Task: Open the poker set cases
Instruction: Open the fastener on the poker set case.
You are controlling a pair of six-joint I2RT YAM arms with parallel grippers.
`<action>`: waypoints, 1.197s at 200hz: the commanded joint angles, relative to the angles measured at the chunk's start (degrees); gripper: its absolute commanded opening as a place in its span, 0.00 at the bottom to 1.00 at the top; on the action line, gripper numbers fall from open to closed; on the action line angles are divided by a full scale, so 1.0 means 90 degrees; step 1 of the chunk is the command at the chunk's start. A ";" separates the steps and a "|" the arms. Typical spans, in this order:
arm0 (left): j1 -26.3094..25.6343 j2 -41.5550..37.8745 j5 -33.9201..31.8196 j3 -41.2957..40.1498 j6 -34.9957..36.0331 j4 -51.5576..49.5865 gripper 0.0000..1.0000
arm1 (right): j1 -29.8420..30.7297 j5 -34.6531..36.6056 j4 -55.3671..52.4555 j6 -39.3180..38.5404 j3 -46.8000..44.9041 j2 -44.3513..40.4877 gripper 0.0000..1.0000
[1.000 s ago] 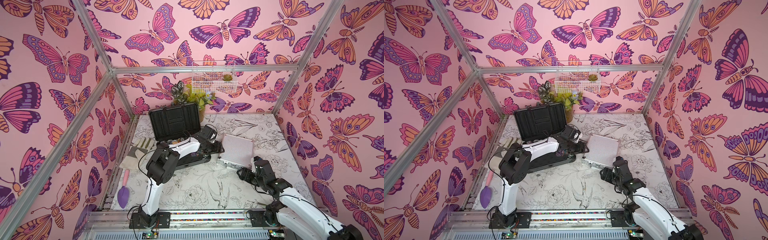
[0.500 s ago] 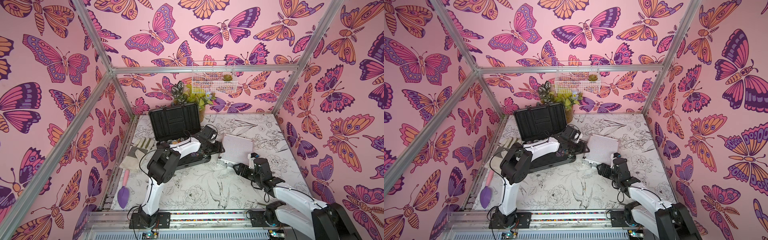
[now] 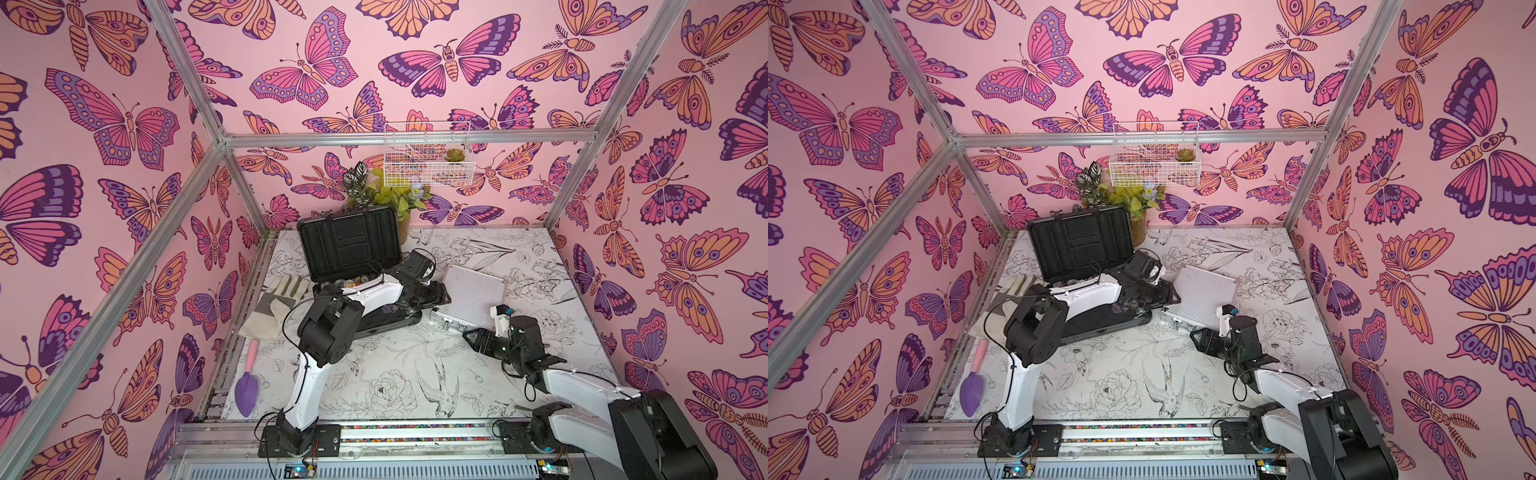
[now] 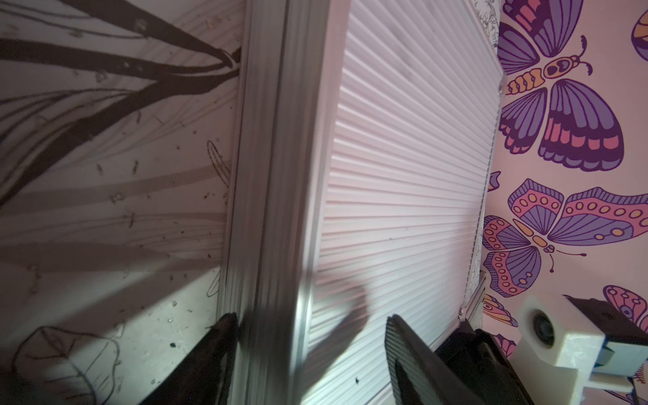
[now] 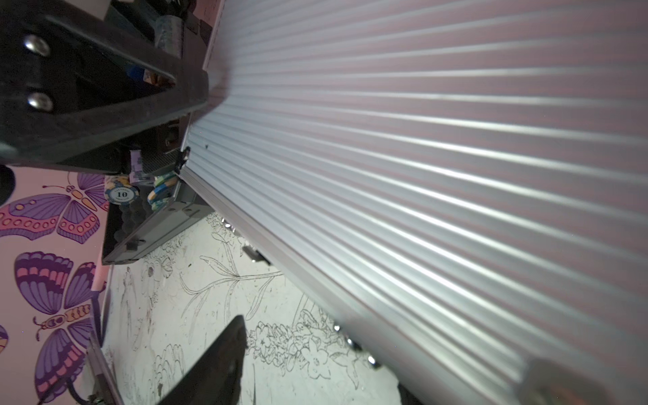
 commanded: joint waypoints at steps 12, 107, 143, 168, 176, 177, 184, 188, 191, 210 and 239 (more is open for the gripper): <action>-0.0105 0.0325 0.0369 -0.0011 -0.0197 0.0062 0.67 | 0.0023 -0.0279 0.0999 0.0050 -0.0086 0.0188 0.76; -0.0151 0.0405 0.0353 -0.0019 -0.0279 0.0135 0.67 | 0.0020 -0.0433 0.2317 -0.0589 -0.0289 0.0673 0.74; -0.0154 0.0442 0.0328 0.0000 -0.0287 0.0143 0.67 | 0.0020 -0.0663 0.2358 -0.0475 -0.0382 0.0517 0.59; -0.0155 0.0476 0.0333 0.0020 -0.0351 0.0139 0.67 | 0.0022 -0.0620 0.2430 -0.0162 -0.0470 0.0493 0.56; -0.0154 0.0470 0.0341 0.0020 -0.0366 0.0151 0.67 | 0.0021 -0.0537 0.2458 -0.0023 -0.0496 0.0477 0.55; -0.0154 0.0473 0.0344 0.0020 -0.0366 0.0152 0.67 | 0.0022 -0.0521 0.2464 0.0006 -0.0502 0.0482 0.55; -0.0155 0.0484 0.0340 0.0020 -0.0371 0.0160 0.67 | 0.0018 -0.0377 0.2422 0.0186 -0.0502 0.0470 0.55; -0.0164 0.0481 0.0346 0.0020 -0.0381 0.0154 0.67 | 0.0013 -0.0307 0.2391 0.0304 -0.0502 0.0467 0.55; -0.0165 0.0486 0.0341 0.0011 -0.0386 0.0158 0.67 | 0.0013 -0.0267 0.2393 0.0399 -0.0504 0.0467 0.55; -0.0163 0.0492 0.0347 -0.0009 -0.0432 0.0204 0.67 | 0.0013 0.0079 0.2348 0.1067 -0.0517 0.0428 0.55; -0.0166 0.0500 0.0370 -0.0039 -0.0484 0.0283 0.67 | 0.0013 0.0560 0.2431 0.1943 -0.0602 0.0270 0.56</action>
